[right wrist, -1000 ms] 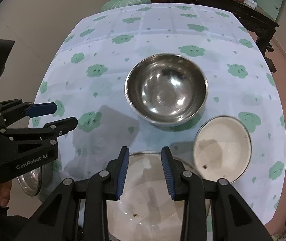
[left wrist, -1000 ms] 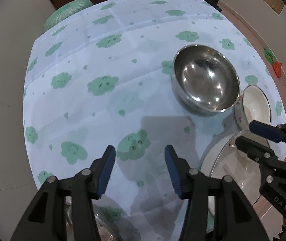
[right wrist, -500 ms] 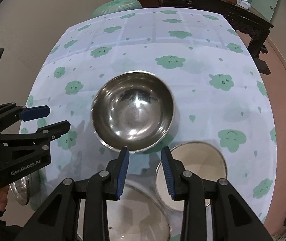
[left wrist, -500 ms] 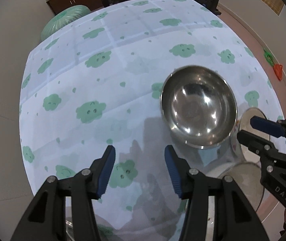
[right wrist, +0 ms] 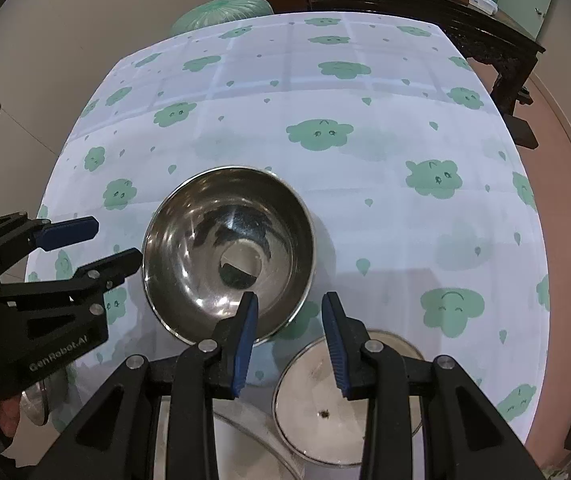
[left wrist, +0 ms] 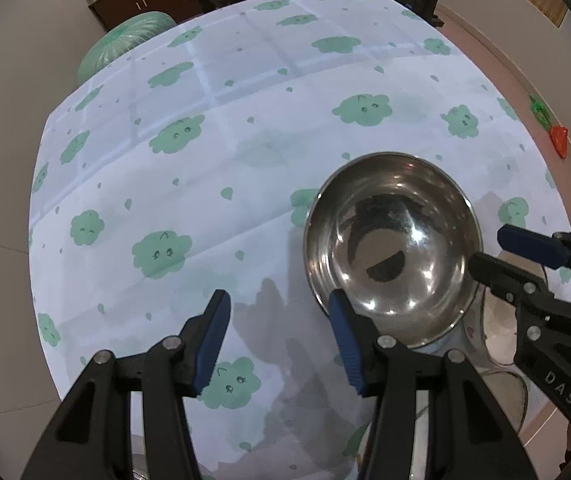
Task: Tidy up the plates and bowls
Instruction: 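Close left gripper on the rim of the medium steel bowl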
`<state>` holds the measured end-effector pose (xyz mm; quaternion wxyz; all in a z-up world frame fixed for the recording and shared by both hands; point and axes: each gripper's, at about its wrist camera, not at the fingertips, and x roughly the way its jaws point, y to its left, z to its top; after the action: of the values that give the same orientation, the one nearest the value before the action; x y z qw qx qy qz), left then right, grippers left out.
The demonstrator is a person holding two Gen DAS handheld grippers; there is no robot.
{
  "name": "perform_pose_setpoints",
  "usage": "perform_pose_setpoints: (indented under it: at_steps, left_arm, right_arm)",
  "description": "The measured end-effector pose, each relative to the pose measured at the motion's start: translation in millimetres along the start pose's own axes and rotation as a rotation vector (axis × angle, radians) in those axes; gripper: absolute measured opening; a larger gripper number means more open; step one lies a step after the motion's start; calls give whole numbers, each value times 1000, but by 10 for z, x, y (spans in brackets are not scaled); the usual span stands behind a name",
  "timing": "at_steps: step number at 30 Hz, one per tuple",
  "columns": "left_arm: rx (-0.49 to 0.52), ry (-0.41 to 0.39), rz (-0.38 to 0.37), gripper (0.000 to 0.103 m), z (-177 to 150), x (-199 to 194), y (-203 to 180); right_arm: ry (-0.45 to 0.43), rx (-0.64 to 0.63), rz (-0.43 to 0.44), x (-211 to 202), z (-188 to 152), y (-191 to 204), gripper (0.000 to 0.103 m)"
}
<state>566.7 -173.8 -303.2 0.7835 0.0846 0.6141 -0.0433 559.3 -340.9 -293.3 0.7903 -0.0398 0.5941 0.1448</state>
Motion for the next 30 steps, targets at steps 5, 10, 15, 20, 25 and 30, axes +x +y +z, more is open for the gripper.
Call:
perform_pose_setpoints:
  at_steps: [5, 10, 15, 20, 25, 30]
  left_arm:
    - [6, 11, -2, 52, 42, 62, -42]
    - [10, 21, 10, 52, 82, 140, -57]
    - [8, 34, 9, 52, 131, 218, -70]
    - [13, 41, 15, 52, 152, 273, -100]
    - [16, 40, 11, 52, 158, 288, -109]
    - [24, 39, 19, 51, 171, 317, -138]
  right_arm:
    - [6, 4, -6, 71, 53, -27, 36]
    - [9, 8, -9, 142, 105, -45, 36]
    - [26, 3, -10, 238, 139, -45, 36]
    - [35, 5, -17, 289, 166, -61, 36]
    - [51, 6, -19, 340, 157, -72, 36]
    - [61, 2, -17, 385, 141, -68, 31]
